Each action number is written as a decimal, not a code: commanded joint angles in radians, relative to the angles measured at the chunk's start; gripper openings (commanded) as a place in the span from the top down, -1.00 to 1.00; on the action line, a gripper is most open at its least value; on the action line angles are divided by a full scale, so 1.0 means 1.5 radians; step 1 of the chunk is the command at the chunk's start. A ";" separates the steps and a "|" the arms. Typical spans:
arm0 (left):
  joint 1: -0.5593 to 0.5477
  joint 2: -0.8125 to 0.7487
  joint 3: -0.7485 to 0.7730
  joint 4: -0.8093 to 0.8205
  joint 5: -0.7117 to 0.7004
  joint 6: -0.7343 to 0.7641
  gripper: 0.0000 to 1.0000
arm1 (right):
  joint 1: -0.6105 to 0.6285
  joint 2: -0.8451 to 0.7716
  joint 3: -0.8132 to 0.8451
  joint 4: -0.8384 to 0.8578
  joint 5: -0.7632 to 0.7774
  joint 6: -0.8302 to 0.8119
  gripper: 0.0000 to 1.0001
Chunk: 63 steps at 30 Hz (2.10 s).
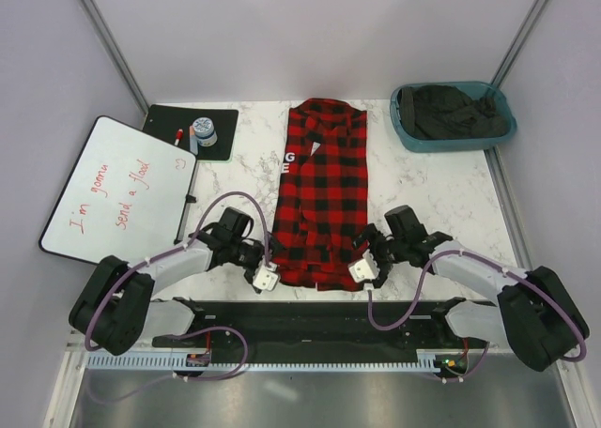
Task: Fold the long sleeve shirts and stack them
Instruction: Fold the shirt
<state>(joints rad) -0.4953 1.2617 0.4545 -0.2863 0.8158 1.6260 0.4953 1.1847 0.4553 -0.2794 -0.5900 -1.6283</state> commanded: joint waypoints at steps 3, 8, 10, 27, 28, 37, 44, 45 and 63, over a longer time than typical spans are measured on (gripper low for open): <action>-0.022 0.071 -0.005 0.114 -0.065 0.022 -0.76 | 0.029 0.098 -0.031 0.103 0.025 -0.028 -0.65; -0.031 0.100 0.025 0.124 -0.056 0.012 -0.63 | 0.034 0.131 -0.026 0.136 0.015 -0.067 -0.49; -0.038 0.099 0.026 0.122 -0.057 0.013 -0.61 | 0.033 0.114 -0.027 0.103 0.013 -0.092 -0.48; -0.042 0.044 -0.006 0.071 -0.057 0.033 -0.61 | 0.038 -0.002 -0.067 -0.093 -0.019 -0.169 -0.86; -0.043 0.048 -0.004 0.071 -0.056 0.034 -0.61 | 0.046 0.015 -0.062 -0.056 -0.011 -0.144 -0.85; -0.069 0.102 0.062 0.072 -0.064 -0.033 -0.39 | 0.069 0.122 0.006 0.016 0.006 -0.084 -0.07; -0.146 0.037 0.037 0.051 -0.081 -0.106 0.96 | 0.119 0.018 -0.024 -0.001 0.028 0.025 0.70; -0.156 0.020 0.029 0.043 -0.080 -0.125 0.96 | 0.142 -0.021 -0.028 -0.020 0.034 0.059 0.99; -0.182 -0.122 0.076 -0.042 -0.086 -0.269 0.97 | 0.156 -0.210 0.004 -0.061 0.112 0.249 1.00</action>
<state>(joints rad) -0.8173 0.9852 0.4339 -0.3656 0.6571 1.3056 0.8009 0.7982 0.3721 -0.4244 -0.4389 -1.3041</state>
